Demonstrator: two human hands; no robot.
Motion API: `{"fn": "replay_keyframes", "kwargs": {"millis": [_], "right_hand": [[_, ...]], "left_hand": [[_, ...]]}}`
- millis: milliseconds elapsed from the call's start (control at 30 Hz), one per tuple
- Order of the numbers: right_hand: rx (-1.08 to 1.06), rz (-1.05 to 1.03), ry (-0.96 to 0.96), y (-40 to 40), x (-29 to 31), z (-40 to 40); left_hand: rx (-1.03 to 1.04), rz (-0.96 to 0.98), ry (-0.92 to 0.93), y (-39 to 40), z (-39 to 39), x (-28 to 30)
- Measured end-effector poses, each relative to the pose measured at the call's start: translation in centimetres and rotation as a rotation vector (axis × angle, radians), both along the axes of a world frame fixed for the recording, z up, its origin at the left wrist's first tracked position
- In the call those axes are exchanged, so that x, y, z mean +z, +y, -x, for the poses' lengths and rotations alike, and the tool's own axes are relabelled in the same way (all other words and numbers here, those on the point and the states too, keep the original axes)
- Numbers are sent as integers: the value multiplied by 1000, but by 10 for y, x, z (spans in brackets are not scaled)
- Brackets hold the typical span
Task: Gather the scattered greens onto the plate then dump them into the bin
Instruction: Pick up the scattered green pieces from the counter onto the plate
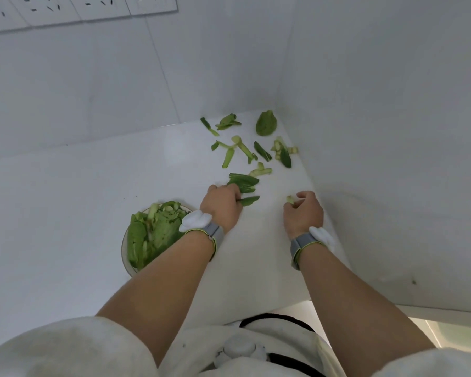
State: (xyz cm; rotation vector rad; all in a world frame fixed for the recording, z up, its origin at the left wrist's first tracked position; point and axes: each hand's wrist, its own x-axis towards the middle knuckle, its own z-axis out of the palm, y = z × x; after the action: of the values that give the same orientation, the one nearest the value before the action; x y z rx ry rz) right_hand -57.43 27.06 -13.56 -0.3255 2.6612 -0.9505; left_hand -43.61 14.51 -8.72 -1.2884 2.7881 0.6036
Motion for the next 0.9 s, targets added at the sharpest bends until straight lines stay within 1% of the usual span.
{"fn": "replay_keyframes", "kwargs": {"millis": [100,233,367,467,567,633,733,900], "right_hand": [[-22,57,-13,1,2,-10],[-2,133,-26,-1,7,-37],[13,202,-8,-6,12,-59],[92,279,21,-21,23,-88],[171,370,-2,-39,35,-113],[232,398,-30,-48,40,-129],[347,424,-84,-64,47,-164],[395,424,-89,-76,60,-178]], "left_hand": [[72,-5,33,7,-4,4],[118,-6,118,9,-29,4],[206,-107,345,6,-54,12],[306,-178,475,-1,-89,19],[339,-171,476,-13,-118,25],[374,-149,449,-22,-137,30],[442,-167,428,-34,-181,32],[438,-237,333,-30,-222,26]]}}
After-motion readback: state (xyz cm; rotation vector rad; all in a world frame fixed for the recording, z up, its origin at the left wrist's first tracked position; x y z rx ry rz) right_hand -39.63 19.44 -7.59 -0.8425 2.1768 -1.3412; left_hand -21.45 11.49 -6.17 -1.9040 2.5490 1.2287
